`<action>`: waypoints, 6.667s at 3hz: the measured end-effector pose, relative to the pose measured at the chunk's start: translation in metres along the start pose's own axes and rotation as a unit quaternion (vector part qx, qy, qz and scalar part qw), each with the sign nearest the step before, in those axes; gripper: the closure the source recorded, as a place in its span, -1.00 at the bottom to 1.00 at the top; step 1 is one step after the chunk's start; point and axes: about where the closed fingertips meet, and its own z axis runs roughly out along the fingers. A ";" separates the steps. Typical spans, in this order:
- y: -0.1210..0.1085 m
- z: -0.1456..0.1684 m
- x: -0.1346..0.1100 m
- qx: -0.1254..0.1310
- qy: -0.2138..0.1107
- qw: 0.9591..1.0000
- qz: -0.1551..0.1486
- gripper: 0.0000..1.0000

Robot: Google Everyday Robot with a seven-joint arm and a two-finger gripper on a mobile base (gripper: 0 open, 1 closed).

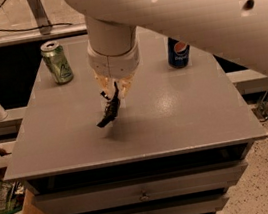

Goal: Pick rxbar chocolate

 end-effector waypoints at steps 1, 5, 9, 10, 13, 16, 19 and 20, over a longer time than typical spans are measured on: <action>-0.012 -0.029 -0.002 0.023 0.009 1.000 0.002 1.00; -0.015 -0.086 -0.029 0.092 0.006 0.996 -0.004 -0.25; 0.004 -0.110 -0.045 0.107 0.024 0.994 -0.015 -1.00; 0.002 -0.095 -0.051 0.077 0.036 0.996 -0.030 -1.00; 0.014 -0.023 -0.062 -0.023 0.053 0.998 -0.034 -1.00; 0.013 0.046 -0.043 -0.088 0.022 0.996 0.009 -1.00; 0.028 0.061 -0.032 -0.080 0.010 0.996 0.039 -0.11; 0.027 0.058 -0.030 -0.074 0.008 0.996 0.041 0.36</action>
Offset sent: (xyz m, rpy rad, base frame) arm -0.0141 0.0249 0.0582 0.1228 -0.0353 0.0173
